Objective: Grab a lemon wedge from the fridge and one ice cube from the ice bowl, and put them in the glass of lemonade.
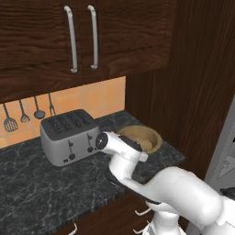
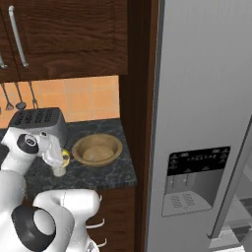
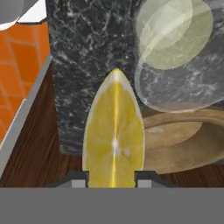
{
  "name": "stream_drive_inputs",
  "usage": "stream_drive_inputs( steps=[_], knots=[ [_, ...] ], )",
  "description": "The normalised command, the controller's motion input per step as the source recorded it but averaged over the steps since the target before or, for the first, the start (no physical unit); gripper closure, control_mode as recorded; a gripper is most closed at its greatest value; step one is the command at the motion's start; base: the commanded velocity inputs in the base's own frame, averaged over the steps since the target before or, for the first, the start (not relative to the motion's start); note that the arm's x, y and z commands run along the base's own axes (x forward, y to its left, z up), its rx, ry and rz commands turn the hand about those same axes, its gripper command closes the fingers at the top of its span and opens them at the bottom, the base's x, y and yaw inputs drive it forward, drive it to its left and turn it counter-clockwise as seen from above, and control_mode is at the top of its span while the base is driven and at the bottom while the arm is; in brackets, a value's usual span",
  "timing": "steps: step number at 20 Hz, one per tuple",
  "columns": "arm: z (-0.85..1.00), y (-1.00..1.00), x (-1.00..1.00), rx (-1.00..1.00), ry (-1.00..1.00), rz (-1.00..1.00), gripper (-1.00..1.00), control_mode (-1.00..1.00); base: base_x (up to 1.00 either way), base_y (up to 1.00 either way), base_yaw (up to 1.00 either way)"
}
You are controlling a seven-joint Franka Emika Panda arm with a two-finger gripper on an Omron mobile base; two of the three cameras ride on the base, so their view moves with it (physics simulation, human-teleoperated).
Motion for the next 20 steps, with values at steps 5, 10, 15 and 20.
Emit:
stream_drive_inputs(
  steps=[5, 10, 15, 20],
  knots=[
    [0.01, 0.13, 0.58, -0.02, 0.07, -0.12, 1.0, -1.0, 0.0, 0.0, 0.0],
    [0.01, 0.06, 0.11, -0.05, 0.0, -0.1, 1.0, -1.0, 0.0, 0.0, 0.0],
    [0.19, -0.49, -0.42, 0.0, 0.0, -0.08, 1.0, -1.0, 0.0, 0.0, 0.0],
    [0.38, -0.53, -0.28, 0.0, 0.0, -0.07, 1.0, -1.0, 0.0, 0.0, 0.0]
  ],
)
